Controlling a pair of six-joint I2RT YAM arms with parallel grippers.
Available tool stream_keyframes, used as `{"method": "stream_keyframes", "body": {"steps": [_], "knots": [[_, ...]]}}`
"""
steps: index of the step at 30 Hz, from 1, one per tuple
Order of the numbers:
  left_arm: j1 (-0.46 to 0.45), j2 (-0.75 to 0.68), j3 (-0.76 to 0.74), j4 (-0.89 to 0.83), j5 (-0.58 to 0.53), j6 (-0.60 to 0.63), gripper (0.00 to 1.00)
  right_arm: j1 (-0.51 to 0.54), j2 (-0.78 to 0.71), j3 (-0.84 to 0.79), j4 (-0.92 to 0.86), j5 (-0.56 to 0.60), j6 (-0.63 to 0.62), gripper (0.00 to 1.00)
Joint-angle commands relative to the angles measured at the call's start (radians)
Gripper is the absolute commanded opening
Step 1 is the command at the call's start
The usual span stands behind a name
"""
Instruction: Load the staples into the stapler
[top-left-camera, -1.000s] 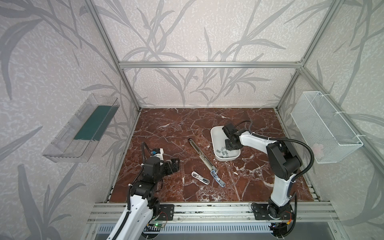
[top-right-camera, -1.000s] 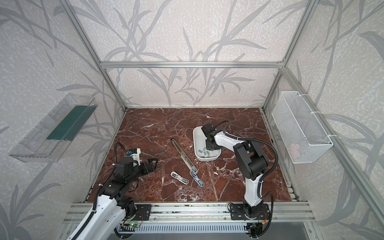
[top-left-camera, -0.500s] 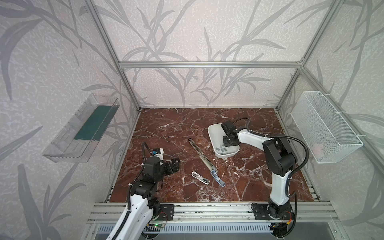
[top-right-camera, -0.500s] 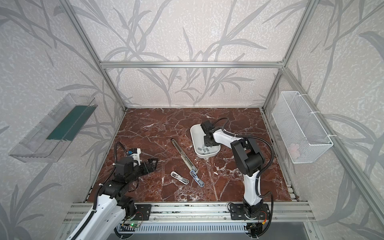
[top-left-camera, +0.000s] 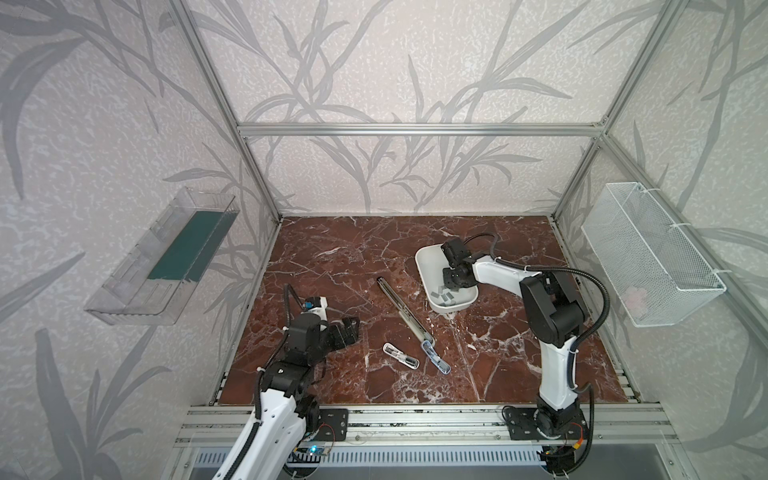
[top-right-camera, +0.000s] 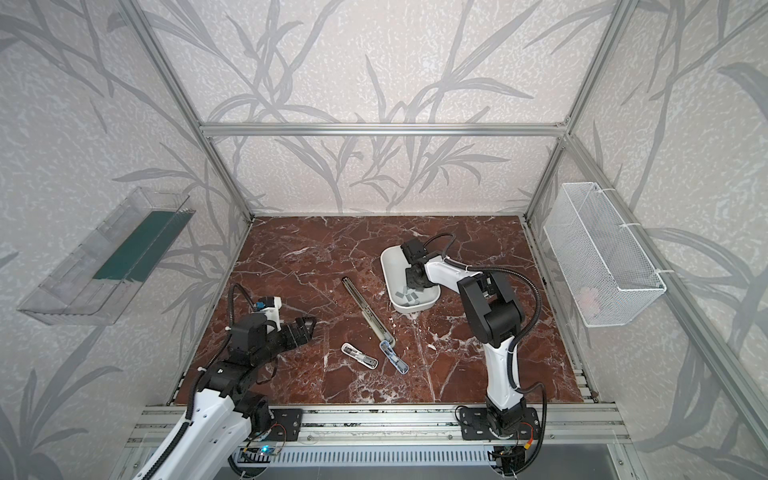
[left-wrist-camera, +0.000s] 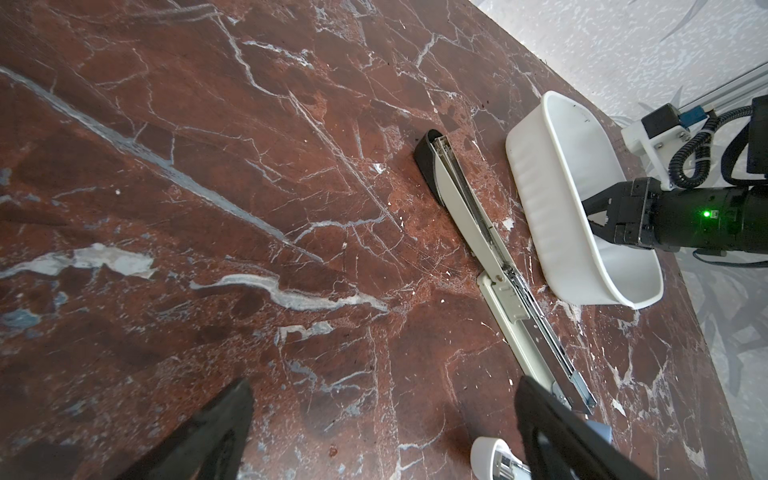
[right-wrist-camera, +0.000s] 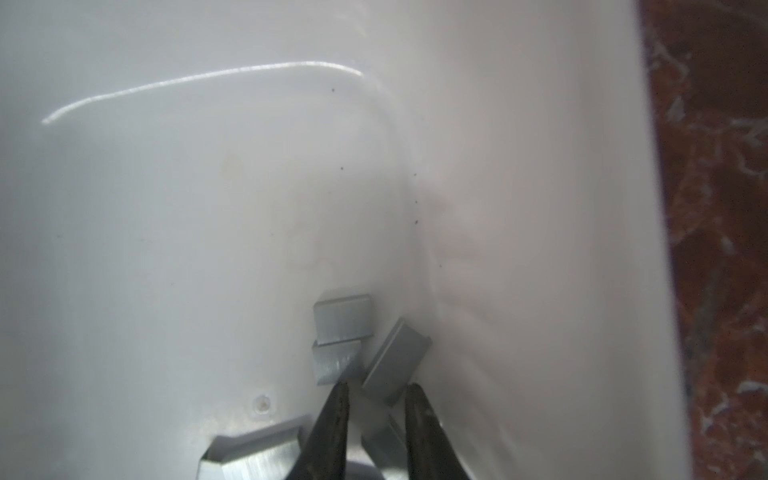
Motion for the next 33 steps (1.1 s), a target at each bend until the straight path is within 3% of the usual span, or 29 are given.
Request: {"method": "stream_keyframes", "body": {"steps": [1,14,33], "knots": [[0.002,-0.002,0.015,0.014,-0.016,0.006,0.99,-0.004,0.033,0.017,-0.024,0.016,0.002,0.26],[0.002,-0.004,0.016,0.013,-0.015,0.008,0.99,-0.014,0.117,0.129,-0.057,0.028,0.036,0.37],[0.002,0.0,0.016,0.015,-0.013,0.007,0.99,-0.015,0.112,0.104,-0.059,0.01,0.031,0.2]]}}
